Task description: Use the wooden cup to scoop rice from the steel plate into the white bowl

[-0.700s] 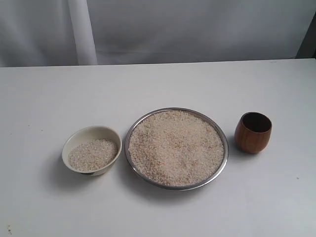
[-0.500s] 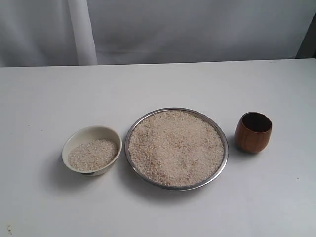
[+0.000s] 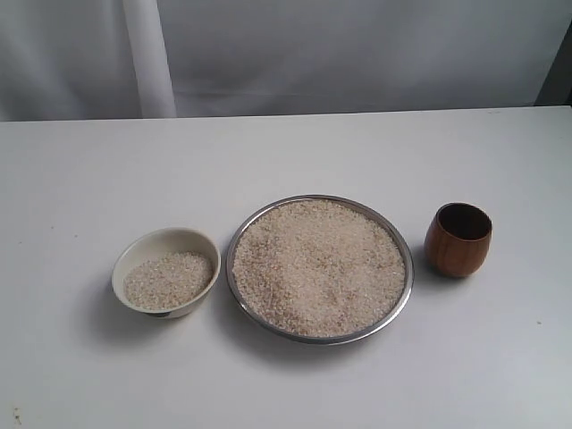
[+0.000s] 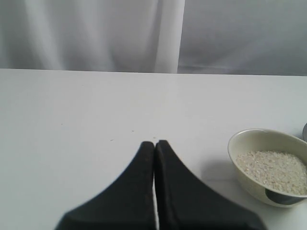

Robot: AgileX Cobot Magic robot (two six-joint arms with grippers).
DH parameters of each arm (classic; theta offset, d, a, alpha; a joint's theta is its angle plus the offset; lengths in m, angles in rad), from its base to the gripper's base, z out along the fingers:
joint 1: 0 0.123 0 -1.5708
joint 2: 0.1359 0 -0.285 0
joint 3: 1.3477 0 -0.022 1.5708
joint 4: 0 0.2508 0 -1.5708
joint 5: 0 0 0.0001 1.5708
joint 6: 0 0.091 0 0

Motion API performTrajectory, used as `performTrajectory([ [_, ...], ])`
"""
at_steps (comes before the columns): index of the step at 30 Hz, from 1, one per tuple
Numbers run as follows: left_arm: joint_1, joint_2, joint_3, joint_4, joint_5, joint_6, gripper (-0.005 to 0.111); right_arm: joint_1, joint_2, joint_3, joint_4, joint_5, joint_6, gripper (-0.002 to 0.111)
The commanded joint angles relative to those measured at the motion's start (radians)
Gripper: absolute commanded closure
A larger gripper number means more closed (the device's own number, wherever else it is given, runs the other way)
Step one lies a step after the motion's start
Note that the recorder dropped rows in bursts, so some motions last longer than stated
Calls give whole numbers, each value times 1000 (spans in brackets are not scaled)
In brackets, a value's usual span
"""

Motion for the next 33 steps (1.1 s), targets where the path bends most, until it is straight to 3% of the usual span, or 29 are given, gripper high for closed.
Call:
performTrajectory([
  [1, -4, -2, -8, -5, -7, -2, 107, -1, 239, -67, -26, -282, 18, 108],
  [5, -4, -2, -8, -5, -7, -2, 107, -1, 478, -83, -11, -647, 174, 108],
  [7, -4, -2, -8, -5, -7, -2, 107, -1, 585, -83, -8, -747, 232, 108],
  [15, -4, -2, -8, -5, -7, -2, 107, -1, 1033, -83, -5, -909, 158, 108],
  [20, -4, -2, -8, -5, -7, -2, 107, -1, 1182, -74, -8, -1002, 158, 108],
  [23, -4, -2, -8, -5, -7, -2, 107, -1, 1223, 15, 36, -1121, 160, 108],
  [33, -4, -2, -8, -5, -7, -2, 107, -1, 1307, 76, 80, -961, 171, 108],
])
